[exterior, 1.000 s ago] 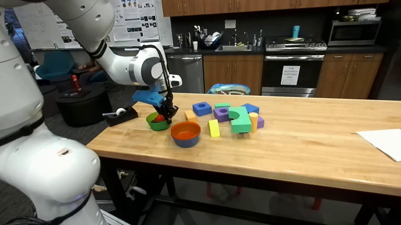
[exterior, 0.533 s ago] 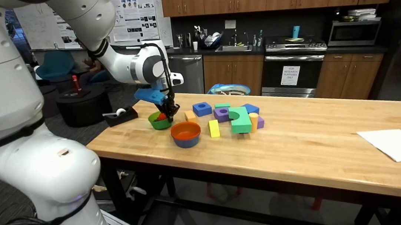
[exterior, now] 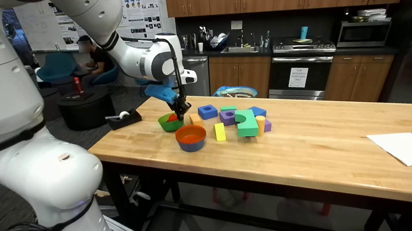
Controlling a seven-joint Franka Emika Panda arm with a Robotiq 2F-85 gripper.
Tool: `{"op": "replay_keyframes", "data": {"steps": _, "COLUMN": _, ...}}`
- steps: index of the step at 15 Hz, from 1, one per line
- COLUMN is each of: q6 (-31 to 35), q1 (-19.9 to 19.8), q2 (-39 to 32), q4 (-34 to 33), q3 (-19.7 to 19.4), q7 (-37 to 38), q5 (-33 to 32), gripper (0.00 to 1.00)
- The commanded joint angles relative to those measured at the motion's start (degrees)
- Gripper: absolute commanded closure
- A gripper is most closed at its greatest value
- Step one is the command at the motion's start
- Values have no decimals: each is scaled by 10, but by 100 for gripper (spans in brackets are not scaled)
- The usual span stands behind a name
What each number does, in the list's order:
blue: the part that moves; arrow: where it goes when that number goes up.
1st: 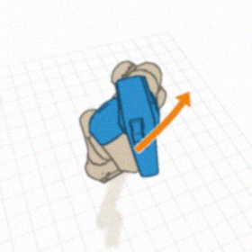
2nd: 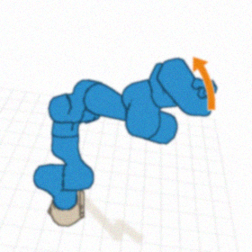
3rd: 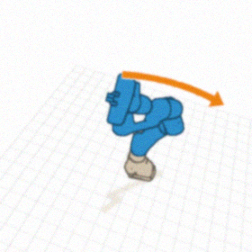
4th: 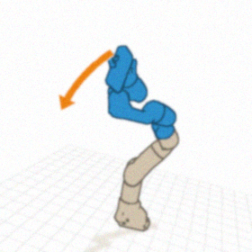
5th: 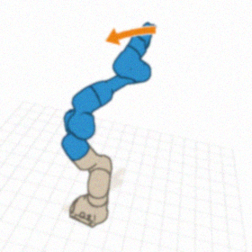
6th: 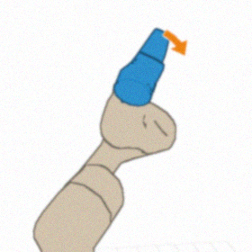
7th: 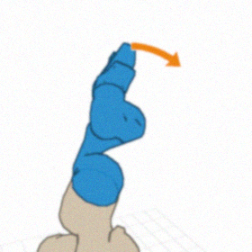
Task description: Put the orange bowl in the blue bowl, then the green bowl in the orange bowl
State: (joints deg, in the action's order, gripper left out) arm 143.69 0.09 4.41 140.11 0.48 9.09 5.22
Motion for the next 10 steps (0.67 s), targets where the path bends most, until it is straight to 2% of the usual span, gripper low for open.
{"op": "replay_keyframes", "data": {"steps": 1, "q6": -26, "q1": -7, "q2": 23, "q4": -5, "q3": -14, "q7": -37, "q5": 34, "gripper": 99}}
{"op": "replay_keyframes", "data": {"steps": 7, "q6": -34, "q1": -10, "q2": 29, "q4": -7, "q3": -19, "q7": -44, "q5": 33, "gripper": 99}}
{"op": "replay_keyframes", "data": {"steps": 8, "q6": -34, "q1": -10, "q2": 30, "q4": -5, "q3": -18, "q7": -40, "q5": 30, "gripper": 69}}
{"op": "replay_keyframes", "data": {"steps": 10, "q6": -36, "q1": -8, "q2": 27, "q4": -6, "q3": -16, "q7": -39, "q5": 30, "gripper": 65}}
